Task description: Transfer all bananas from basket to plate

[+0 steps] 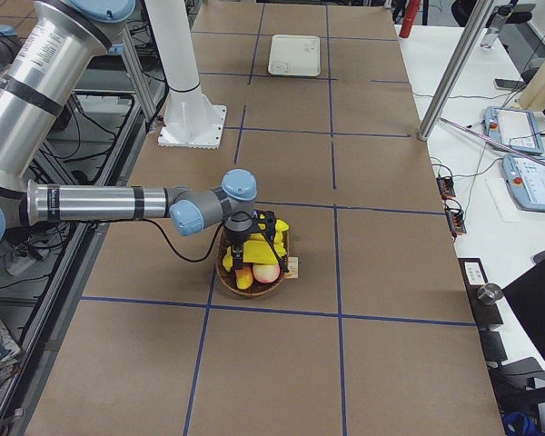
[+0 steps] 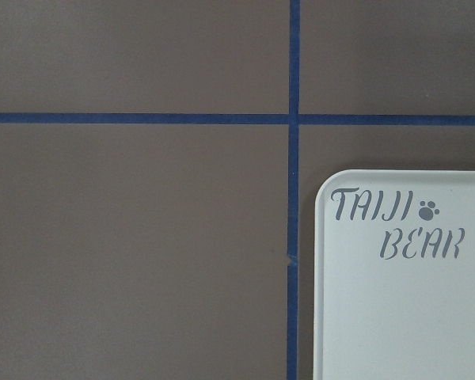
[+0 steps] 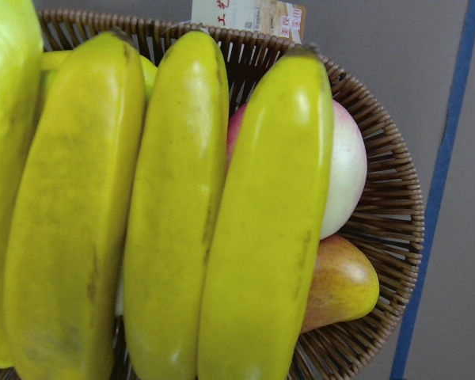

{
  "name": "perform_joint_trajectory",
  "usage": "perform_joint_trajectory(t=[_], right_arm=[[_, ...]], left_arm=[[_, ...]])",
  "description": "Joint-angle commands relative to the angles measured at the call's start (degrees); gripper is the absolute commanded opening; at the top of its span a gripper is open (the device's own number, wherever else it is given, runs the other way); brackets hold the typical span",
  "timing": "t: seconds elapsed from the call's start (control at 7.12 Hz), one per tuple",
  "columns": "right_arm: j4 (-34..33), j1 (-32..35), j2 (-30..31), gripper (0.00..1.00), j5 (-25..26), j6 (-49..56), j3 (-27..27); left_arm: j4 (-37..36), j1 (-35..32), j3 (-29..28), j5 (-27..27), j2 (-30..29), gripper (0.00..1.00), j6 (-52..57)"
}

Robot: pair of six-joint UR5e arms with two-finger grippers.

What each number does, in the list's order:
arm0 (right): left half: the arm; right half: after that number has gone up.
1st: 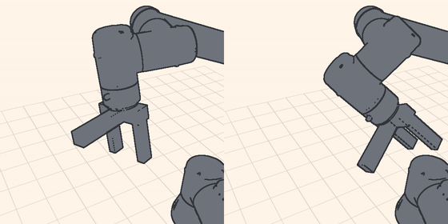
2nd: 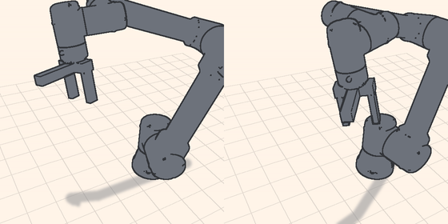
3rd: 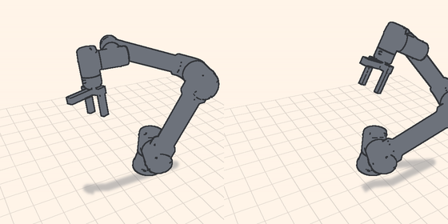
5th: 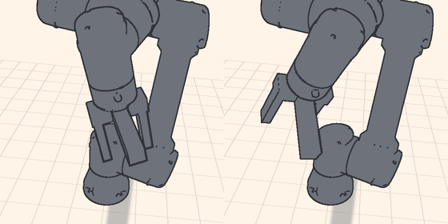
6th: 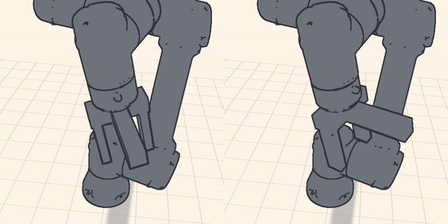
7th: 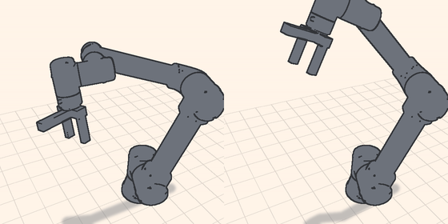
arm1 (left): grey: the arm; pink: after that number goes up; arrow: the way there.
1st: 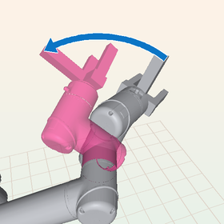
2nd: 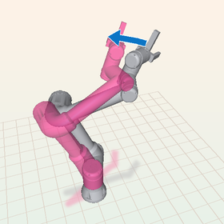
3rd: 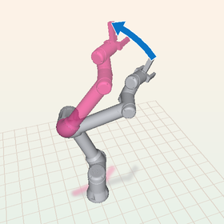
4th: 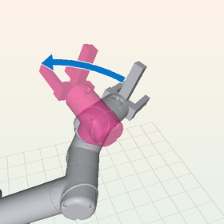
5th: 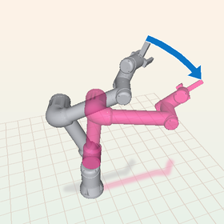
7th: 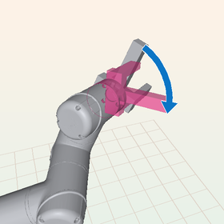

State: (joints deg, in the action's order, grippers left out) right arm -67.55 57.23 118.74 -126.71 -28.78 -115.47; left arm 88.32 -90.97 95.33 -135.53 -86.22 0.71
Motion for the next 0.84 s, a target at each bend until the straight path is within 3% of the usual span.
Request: perform_joint_trajectory(t=[0.0,0.7], right_arm=[[0.4,-0.72,-1.05,0.93,-0.03,0.04,1.82],[0.41,-1.07,-1.76,0.87,-0.12,-0.14,2.7]], left_arm=[[0.1,0.0,-0.05,0.0,0.0,1.0,-0.01],[0.1,0.0,-0.05,0.0,0.0,1.0,-0.01]])
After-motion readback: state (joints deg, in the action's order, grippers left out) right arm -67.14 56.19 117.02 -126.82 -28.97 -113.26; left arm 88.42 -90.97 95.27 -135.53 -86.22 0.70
